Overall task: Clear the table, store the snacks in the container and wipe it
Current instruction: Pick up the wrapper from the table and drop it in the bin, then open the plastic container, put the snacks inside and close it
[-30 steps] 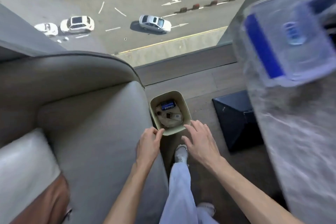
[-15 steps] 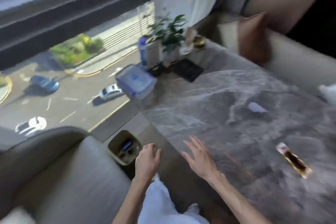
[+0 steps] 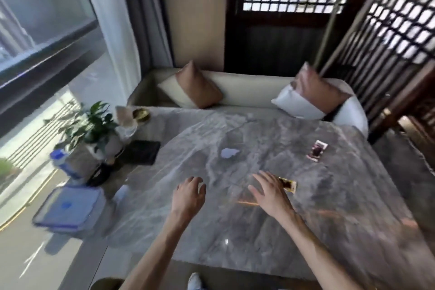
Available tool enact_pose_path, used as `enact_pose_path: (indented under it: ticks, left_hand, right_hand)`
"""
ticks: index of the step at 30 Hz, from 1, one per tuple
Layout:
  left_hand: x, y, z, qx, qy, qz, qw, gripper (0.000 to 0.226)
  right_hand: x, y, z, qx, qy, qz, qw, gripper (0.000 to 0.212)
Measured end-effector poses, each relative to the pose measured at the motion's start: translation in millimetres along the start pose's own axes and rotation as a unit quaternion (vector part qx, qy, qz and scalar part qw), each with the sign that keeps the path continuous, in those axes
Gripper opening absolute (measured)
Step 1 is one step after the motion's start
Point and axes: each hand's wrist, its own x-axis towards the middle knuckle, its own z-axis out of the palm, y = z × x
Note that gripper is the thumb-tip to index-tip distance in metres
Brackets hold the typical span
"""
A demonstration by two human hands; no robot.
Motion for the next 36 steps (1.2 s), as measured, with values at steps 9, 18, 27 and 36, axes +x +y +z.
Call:
enact_pose_path:
  ticks: [9, 18, 27, 36]
  left_hand:
    - [40, -16, -19, 0.020, 0.000, 0.075, 0.997, 0.029]
    - [38, -40, -28, 0.004, 0.016, -0.003, 1.000, 0.028]
    - [23, -47, -20, -0.009, 0.022, -0.098, 0.995, 0.027]
    - [-19, -129, -84, 0.024, 0.109, -0.234, 0.966, 0.023]
  right_hand:
    - [12, 1, -7, 0.049, 0.029, 0.054, 0.997, 0.043]
    - [44, 9, 4, 0.064, -0.006, 0.051, 0.997, 0.036]
    - [74, 13, 3, 0.107, -0.068, 0.026, 0.992, 0.038]
    - [100, -99, 61, 0.165, -0.213, -0.052, 0.962, 0.044]
